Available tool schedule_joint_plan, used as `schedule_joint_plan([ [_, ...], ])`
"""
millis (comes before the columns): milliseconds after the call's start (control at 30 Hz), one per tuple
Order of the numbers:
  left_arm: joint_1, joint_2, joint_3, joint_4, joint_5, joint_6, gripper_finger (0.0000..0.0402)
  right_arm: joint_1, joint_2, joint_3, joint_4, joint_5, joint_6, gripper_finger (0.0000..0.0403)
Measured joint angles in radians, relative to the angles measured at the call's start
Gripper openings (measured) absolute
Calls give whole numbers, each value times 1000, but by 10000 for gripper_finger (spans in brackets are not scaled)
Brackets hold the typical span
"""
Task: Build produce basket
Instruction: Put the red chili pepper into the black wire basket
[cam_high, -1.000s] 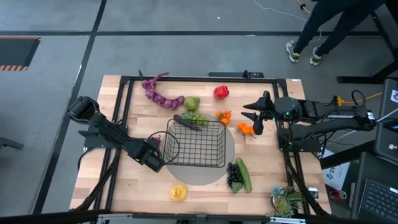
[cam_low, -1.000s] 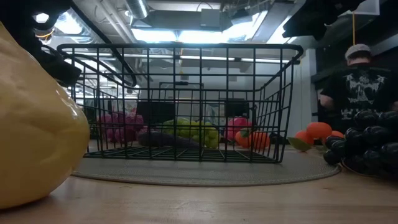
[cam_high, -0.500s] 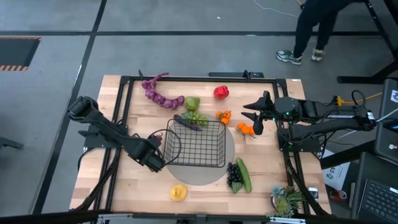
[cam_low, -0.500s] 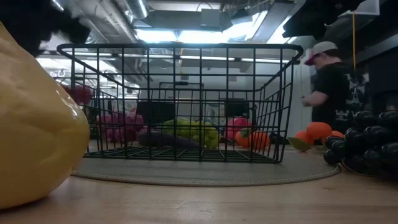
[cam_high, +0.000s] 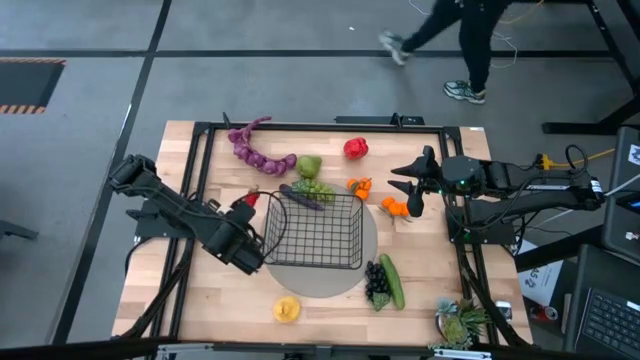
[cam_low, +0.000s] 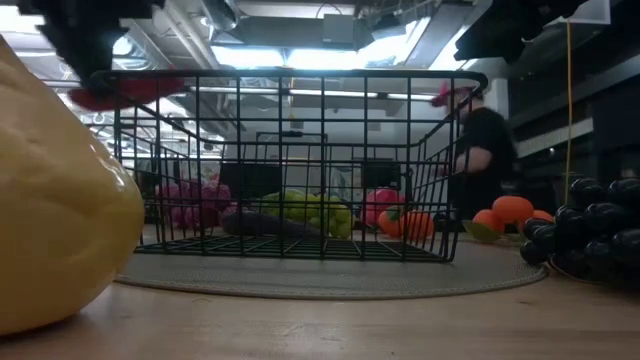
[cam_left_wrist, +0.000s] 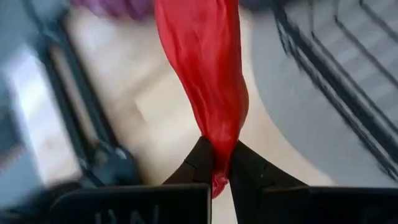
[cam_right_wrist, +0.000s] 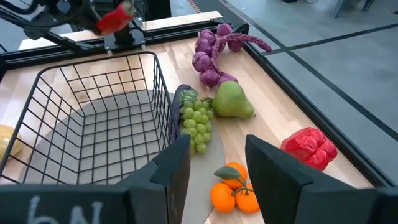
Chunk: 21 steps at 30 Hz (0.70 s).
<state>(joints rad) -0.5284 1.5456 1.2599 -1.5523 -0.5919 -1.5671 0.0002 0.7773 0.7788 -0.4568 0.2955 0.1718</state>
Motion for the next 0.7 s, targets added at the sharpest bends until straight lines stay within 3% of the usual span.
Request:
schedule_joint_plan([
  [200, 1, 2, 90, 12, -394, 6, 16, 0, 0, 0, 0, 0, 2, 155],
  [300, -1, 1, 114, 104, -573, 84, 16, 0, 0, 0, 0, 0, 2, 155],
  [400, 0, 1, 116, 230, -590, 259, 16, 0, 0, 0, 0, 0, 2, 155],
  [533, 4, 1, 116, 369, -522, 463, 16, 0, 0, 0, 0, 0, 2, 155],
  [700, 9, 1, 116, 500, -475, 621, 16, 0, 0, 0, 0, 0, 2, 155],
])
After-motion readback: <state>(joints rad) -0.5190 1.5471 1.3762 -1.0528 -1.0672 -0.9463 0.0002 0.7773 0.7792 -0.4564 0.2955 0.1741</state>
